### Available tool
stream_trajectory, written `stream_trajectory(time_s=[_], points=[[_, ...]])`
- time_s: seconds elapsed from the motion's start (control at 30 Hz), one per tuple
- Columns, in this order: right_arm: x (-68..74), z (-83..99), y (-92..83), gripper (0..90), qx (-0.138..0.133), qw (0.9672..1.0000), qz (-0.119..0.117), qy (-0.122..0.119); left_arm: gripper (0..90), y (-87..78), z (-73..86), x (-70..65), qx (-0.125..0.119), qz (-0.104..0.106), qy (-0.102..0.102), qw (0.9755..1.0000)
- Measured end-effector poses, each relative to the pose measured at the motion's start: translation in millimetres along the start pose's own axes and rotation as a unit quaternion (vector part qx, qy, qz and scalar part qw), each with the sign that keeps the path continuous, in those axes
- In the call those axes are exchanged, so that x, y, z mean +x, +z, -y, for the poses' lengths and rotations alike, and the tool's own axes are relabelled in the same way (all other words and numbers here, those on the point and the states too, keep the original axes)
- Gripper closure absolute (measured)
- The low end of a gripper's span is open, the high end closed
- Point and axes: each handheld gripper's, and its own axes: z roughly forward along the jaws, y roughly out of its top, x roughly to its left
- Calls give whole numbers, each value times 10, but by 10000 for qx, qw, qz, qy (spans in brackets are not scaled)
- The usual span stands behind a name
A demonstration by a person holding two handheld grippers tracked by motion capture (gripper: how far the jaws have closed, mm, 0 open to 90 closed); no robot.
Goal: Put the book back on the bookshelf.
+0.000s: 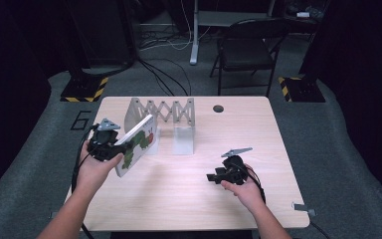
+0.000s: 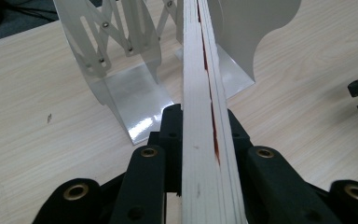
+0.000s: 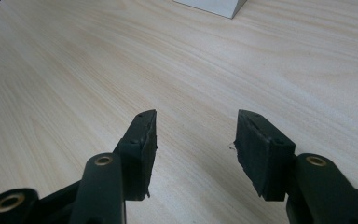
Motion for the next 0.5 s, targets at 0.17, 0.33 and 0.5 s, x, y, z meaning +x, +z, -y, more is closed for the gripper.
stream_trajectory(time_s=[0.17, 0.33, 0.5], points=[[2, 1, 1, 482, 3, 10000, 4, 2, 759, -20, -7, 38, 2, -38, -66, 10000], [-4, 3, 2, 482, 9, 10000, -5, 12, 759, -32, -11, 88, -6, -101, -118, 9999], [-3, 3, 5, 482, 12, 10000, -1, 4, 759, -11, -20, 120, -20, -193, -218, 9996]])
